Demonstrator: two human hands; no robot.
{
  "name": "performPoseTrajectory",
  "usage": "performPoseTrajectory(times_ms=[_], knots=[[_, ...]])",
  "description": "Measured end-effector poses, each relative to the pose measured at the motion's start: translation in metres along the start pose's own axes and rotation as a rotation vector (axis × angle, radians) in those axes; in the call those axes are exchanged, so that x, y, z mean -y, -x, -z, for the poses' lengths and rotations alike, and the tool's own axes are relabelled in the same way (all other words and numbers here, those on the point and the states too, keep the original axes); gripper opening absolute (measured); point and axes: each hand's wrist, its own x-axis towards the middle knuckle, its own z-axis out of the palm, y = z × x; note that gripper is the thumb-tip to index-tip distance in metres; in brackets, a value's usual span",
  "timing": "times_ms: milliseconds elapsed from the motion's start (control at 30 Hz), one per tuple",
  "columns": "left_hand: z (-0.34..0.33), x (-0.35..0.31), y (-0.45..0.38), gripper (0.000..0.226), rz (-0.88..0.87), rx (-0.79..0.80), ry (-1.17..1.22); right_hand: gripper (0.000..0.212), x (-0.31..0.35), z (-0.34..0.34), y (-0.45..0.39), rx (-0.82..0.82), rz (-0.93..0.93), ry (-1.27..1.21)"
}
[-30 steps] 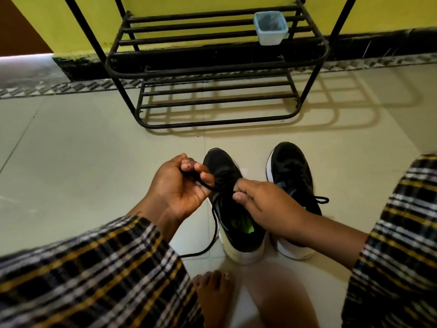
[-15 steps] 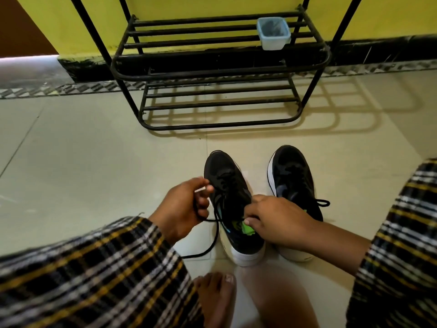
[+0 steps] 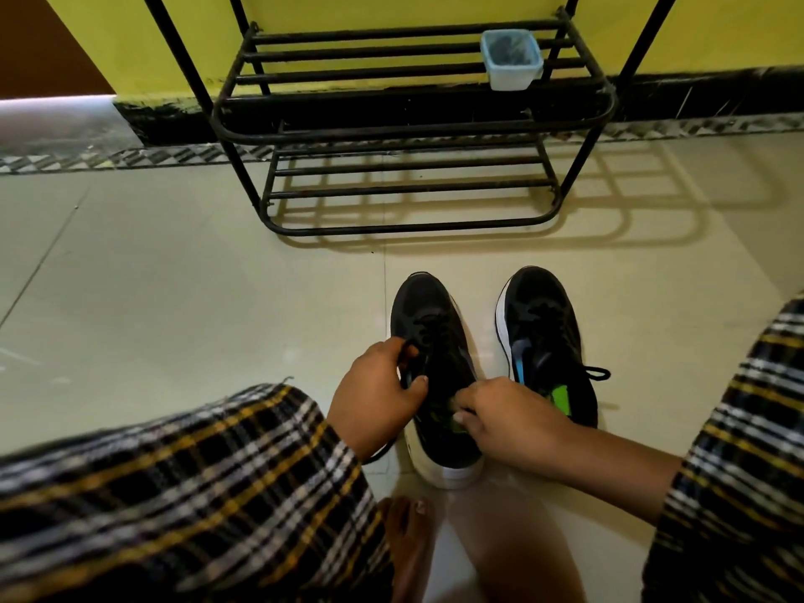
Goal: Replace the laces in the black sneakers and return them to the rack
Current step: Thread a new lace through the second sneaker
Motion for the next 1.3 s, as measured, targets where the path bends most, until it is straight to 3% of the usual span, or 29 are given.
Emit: performPoseTrajectory(times_ms=[133,200,333,400,533,800,1000,1200,1300], knots=[[0.004,0.002,0.003,0.062,0.045,-0.026,-0.078,0.015,-0.003,0.007,-0.002,-0.128,-0.036,-0.092],[0.007,-0.005,0.005,0.071,-0.053,-0.078,-0.175,0.012,-0.005,0.011,-0.005,-0.212,-0.031,-0.192],[0.008,-0.018,0.008,0.048,-0.340,-0.006,-0.115,0.012,0.000,0.017,-0.005,-0.347,0.030,-0.347],[0.008,-0.019,0.009,0.034,-0.335,0.047,0.002,0.015,0.004,0.019,-0.002,-0.418,0.065,-0.396],[0.011,-0.014,0.008,0.014,-0.318,-0.003,0.141,0.014,0.003,0.019,0.000,-0.453,0.076,-0.434],[0.020,-0.003,-0.001,0.011,-0.187,-0.050,0.148,0.009,-0.004,0.019,0.001,-0.518,0.066,-0.417],[0.018,-0.002,0.000,0.029,-0.297,0.000,0.112,0.008,-0.005,0.020,-0.001,-0.526,0.065,-0.422],[0.014,-0.003,-0.001,0.018,-0.308,0.052,0.140,0.007,-0.002,0.013,-0.005,-0.436,0.095,-0.642],[0.013,0.002,-0.002,0.018,-0.293,0.100,0.057,0.011,-0.006,0.007,-0.008,-0.409,0.061,-0.568]])
